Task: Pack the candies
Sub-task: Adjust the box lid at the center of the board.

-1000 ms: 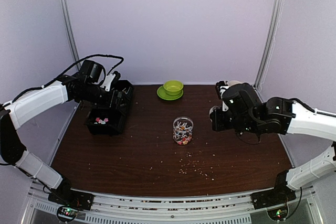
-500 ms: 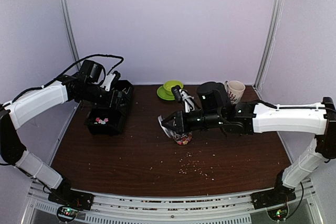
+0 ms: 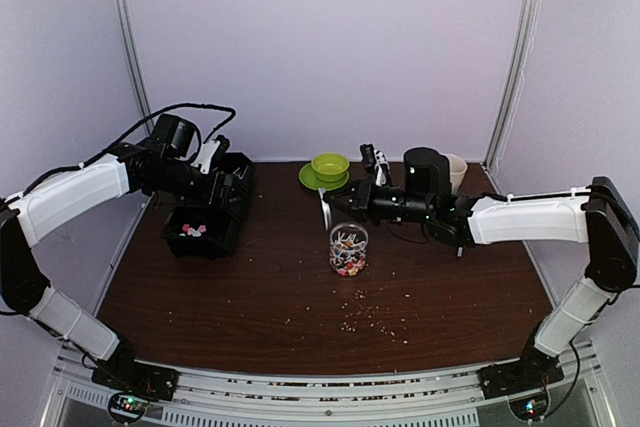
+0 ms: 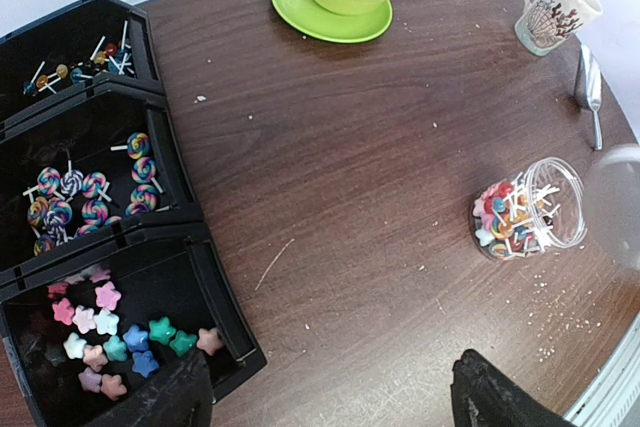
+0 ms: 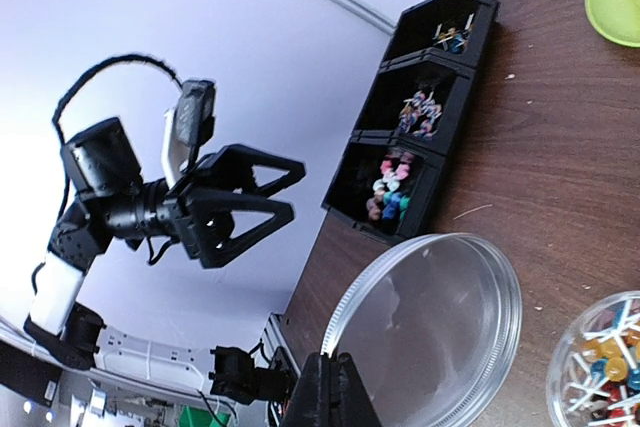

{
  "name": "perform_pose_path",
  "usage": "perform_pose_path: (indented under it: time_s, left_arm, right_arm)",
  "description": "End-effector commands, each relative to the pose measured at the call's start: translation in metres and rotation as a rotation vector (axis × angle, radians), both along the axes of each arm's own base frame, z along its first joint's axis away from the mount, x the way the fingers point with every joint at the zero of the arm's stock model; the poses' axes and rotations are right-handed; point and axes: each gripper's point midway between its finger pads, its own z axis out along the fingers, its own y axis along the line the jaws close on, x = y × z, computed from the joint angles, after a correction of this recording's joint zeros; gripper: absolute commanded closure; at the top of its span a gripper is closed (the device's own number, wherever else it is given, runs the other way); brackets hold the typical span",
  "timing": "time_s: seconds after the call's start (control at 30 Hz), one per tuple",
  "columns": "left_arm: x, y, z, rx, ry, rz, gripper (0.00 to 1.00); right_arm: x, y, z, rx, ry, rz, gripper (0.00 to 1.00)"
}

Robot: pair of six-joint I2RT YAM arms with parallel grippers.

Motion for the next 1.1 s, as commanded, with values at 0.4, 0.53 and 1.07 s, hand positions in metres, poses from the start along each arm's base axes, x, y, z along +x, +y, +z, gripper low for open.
perform_pose_path:
  time_s: [0.4, 0.53, 1.07]
  left_arm:
    - [0.003, -0.005, 0.011, -0.023, -0.044, -0.013, 0.16]
    - [0.003, -0.005, 0.011, -0.023, -0.043, -0.014, 0.15]
    - [0.004, -0.004, 0.010, -0.018, -0.045, -0.013, 0.15]
  right_arm:
    - [0.104, -0.106, -0.037, 0.152, 0.115, -0.485, 0.98]
    - [0.121, -0.124, -0.065, 0.166, 0.165, -0.573, 0.98]
    - [0.141, -0.143, -0.130, 0.194, 0.262, -0.682, 0.96]
